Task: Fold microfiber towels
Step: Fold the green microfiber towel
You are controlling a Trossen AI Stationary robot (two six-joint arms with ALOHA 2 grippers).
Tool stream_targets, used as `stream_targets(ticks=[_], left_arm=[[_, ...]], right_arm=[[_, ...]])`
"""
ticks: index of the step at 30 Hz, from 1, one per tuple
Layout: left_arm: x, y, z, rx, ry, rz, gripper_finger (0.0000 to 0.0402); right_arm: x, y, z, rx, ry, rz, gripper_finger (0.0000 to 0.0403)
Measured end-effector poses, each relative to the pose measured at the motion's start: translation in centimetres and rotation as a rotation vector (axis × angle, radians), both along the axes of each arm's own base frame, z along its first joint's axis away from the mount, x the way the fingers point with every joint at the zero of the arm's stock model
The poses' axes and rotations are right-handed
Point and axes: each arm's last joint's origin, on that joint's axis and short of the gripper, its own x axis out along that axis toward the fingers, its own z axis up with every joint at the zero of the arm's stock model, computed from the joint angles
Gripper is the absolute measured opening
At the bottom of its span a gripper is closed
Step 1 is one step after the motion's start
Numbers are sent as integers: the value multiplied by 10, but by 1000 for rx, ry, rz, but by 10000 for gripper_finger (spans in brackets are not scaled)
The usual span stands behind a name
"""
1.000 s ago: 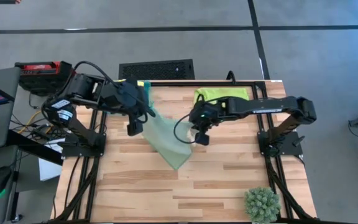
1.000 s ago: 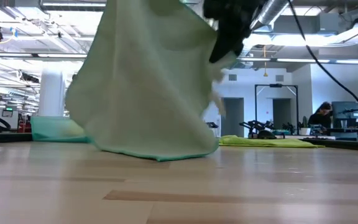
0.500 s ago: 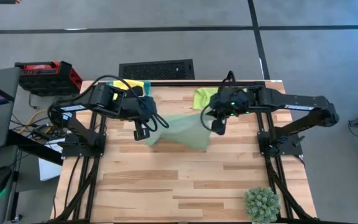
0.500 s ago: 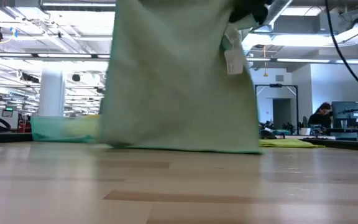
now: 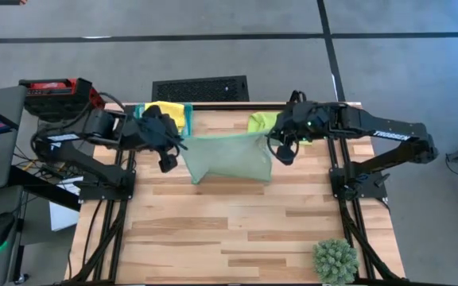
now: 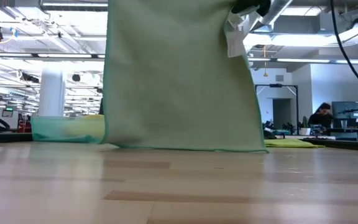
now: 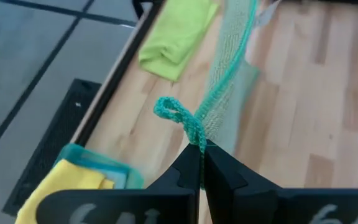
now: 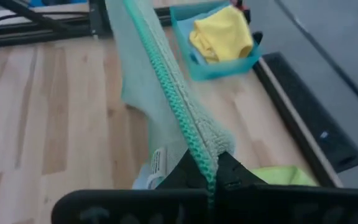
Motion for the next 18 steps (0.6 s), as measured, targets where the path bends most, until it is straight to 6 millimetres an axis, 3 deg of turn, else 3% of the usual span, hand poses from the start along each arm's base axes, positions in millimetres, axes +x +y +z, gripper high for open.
stream_targets(ticks=[8, 12, 15, 18], left_arm=[[18, 30, -13, 152, 37, 103, 0], [29, 48, 0, 246, -89, 133, 0], [33, 56, 13, 325, -174, 120, 0], [32, 57, 17, 332, -202, 50, 0]], right_arm=[[11, -25, 24, -122, -27, -7, 2], [14, -44, 37, -190, -33, -30, 2], [6, -55, 53, -240, -50, -56, 4], [-1, -56, 63, -256, -56, -63, 4]])
